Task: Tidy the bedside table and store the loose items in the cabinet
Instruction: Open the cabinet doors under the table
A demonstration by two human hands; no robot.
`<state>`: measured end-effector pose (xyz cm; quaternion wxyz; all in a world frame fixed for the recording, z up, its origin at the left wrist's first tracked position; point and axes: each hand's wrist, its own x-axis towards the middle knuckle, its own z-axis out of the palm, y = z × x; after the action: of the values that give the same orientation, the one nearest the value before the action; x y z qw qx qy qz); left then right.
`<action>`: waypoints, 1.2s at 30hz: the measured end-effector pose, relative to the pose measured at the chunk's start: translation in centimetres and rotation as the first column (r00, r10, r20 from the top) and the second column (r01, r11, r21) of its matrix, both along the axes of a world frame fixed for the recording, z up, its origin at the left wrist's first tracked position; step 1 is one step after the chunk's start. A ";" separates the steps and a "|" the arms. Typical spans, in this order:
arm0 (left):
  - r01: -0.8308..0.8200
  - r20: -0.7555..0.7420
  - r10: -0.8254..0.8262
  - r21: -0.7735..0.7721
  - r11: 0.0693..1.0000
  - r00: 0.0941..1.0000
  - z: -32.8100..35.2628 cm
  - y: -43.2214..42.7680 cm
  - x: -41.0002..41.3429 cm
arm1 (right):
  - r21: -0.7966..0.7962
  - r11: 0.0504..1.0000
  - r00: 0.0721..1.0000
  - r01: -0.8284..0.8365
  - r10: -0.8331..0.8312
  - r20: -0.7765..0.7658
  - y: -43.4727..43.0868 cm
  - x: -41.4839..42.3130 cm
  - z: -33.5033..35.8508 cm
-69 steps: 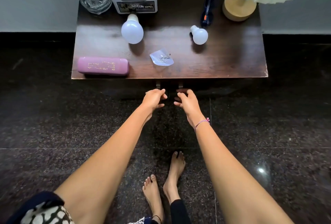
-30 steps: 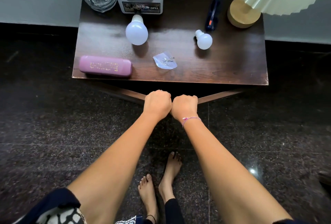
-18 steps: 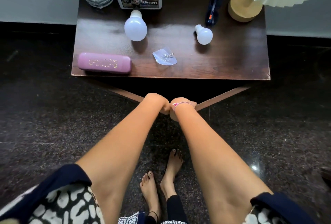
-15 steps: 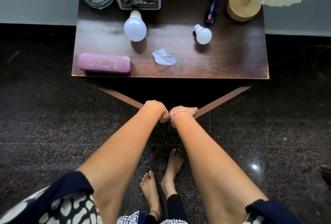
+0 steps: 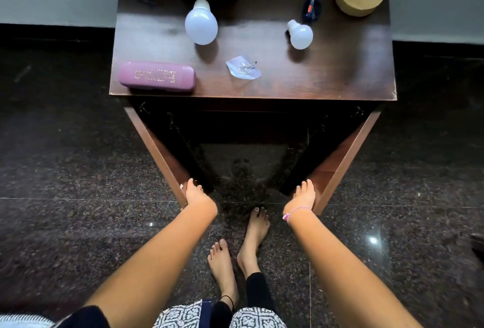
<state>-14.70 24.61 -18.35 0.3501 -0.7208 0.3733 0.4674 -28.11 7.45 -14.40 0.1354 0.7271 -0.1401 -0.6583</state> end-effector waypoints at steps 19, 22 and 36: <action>0.434 0.053 -0.457 0.232 0.870 0.888 0.7 10.4 1.2 | -0.034 0.996 0.995 -0.079 0.081 0.051 -4.7 -10.1 -2.8; 0.177 0.070 -0.200 0.245 0.953 0.977 0.9 11.6 1.5 | -0.023 0.996 0.995 -0.085 0.087 0.054 -4.6 -10.1 -3.1; 0.333 -0.013 -0.350 0.342 0.879 0.937 1.8 10.7 1.6 | 0.069 0.998 0.982 0.004 -0.017 0.190 -4.5 -9.9 -4.0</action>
<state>-13.12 35.27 -16.52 0.5548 -0.5838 0.3999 0.4376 -37.99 2.98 -18.42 0.0929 0.7901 -0.1337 -0.5910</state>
